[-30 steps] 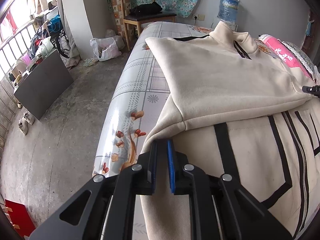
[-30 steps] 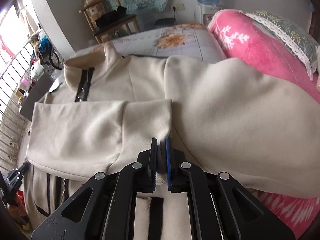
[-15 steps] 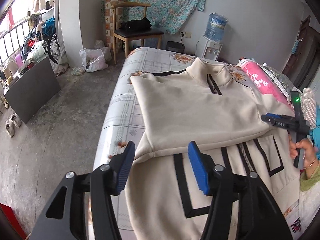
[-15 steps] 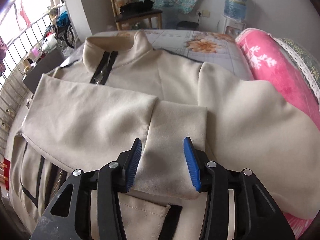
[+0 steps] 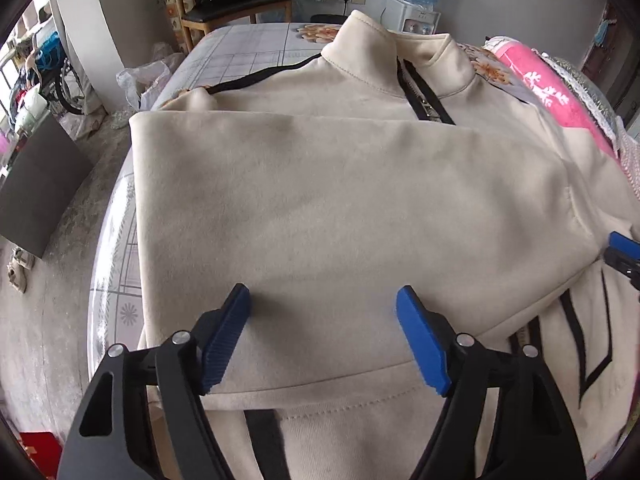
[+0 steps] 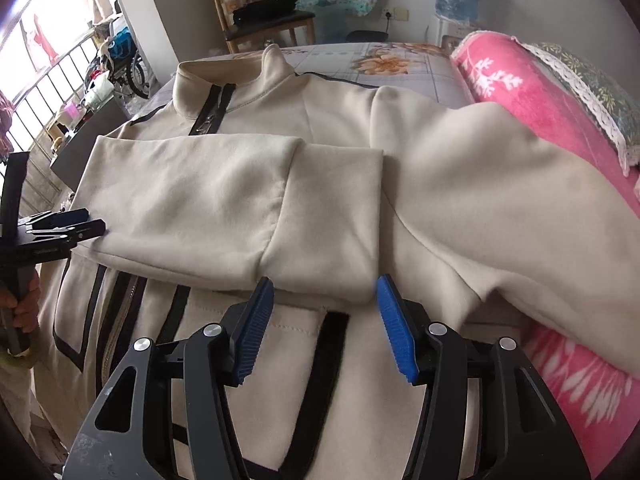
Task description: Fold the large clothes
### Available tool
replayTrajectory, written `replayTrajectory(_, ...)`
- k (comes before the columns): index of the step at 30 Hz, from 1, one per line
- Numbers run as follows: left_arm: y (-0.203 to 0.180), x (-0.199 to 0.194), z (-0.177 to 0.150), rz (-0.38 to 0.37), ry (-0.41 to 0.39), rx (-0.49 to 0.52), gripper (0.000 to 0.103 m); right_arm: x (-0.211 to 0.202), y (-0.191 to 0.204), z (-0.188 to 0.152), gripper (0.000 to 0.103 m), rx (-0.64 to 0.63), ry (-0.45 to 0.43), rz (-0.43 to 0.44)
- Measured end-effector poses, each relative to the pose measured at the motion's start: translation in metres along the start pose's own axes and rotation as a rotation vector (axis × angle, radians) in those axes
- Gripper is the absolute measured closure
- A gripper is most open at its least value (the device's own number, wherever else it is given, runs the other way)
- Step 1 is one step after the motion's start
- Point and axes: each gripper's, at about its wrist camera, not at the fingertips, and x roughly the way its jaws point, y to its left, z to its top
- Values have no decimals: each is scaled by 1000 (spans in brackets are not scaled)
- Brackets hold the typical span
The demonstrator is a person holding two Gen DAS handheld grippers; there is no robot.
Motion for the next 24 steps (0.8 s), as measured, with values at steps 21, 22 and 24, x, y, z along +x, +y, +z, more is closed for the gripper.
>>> replayTrajectory(21, 6, 5, -5, 32, -40, -13, 6, -131, -285, -126, 34, 896, -165, -196)
replayTrajectory(22, 6, 5, -6, 32, -43, -12, 6, -134, -298, -133, 34, 931, -173, -203)
replayTrajectory(24, 6, 5, -6, 31, -47, -11, 6, -139, -319, -144, 34, 993, -192, -214)
